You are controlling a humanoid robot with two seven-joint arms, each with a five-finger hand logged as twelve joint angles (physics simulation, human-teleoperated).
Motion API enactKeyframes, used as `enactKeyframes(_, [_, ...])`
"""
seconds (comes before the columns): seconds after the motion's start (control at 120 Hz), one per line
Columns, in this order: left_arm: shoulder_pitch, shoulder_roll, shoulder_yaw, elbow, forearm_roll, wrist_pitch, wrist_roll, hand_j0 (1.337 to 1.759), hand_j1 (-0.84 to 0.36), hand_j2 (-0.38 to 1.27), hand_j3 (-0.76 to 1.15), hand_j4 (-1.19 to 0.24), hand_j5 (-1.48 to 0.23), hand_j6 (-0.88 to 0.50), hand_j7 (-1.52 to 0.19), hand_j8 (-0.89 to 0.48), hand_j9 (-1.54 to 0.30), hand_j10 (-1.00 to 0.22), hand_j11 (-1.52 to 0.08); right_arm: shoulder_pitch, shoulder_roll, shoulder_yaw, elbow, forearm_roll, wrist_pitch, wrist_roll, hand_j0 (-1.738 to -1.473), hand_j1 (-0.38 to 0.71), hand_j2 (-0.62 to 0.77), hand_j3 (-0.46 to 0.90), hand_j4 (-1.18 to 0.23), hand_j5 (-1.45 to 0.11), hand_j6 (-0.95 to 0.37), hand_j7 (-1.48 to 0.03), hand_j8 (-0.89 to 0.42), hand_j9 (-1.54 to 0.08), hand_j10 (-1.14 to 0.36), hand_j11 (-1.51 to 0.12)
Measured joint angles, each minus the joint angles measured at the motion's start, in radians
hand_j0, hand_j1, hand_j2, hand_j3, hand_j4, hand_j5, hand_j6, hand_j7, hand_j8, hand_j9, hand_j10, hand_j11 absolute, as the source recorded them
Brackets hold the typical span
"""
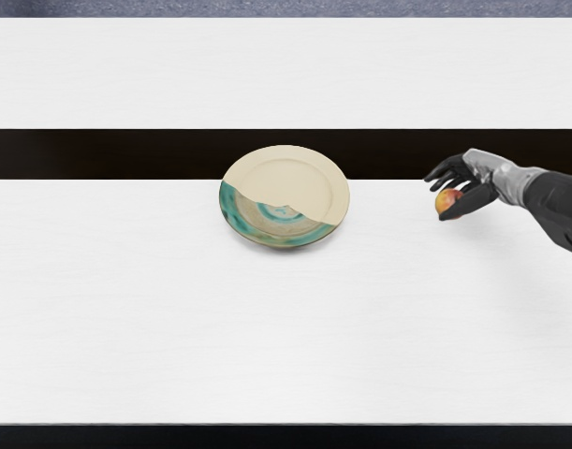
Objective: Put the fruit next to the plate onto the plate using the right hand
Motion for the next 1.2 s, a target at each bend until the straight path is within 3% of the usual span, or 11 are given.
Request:
enactKeyframes(0.3, [-0.001, 0.000, 0.000, 0.000, 0.000, 0.000, 0.000, 1.658, 0.34, 0.00, 0.00, -0.01, -0.01, -0.01, -0.01, -0.01, -0.01, -0.01, -0.01, 0.037, 0.034, 0.001, 0.034, 0.000, -0.009, -0.054, -1.658, 0.25, 0.11, 0.00, -0.56, -0.74, -0.56, -0.73, -0.46, -0.73, -0.47, -0.73])
enactKeyframes(1.2, [0.000, 0.000, 0.000, 0.000, 0.000, 0.000, 0.000, 1.658, 0.34, 0.00, 0.00, -0.01, -0.01, -0.01, -0.01, -0.01, -0.01, -0.01, -0.01, 0.097, 0.211, 0.045, 0.036, -0.001, -0.030, -0.140, -1.658, 0.25, 0.11, 0.00, -0.56, -0.74, -0.56, -0.73, -0.46, -0.73, -0.47, -0.73])
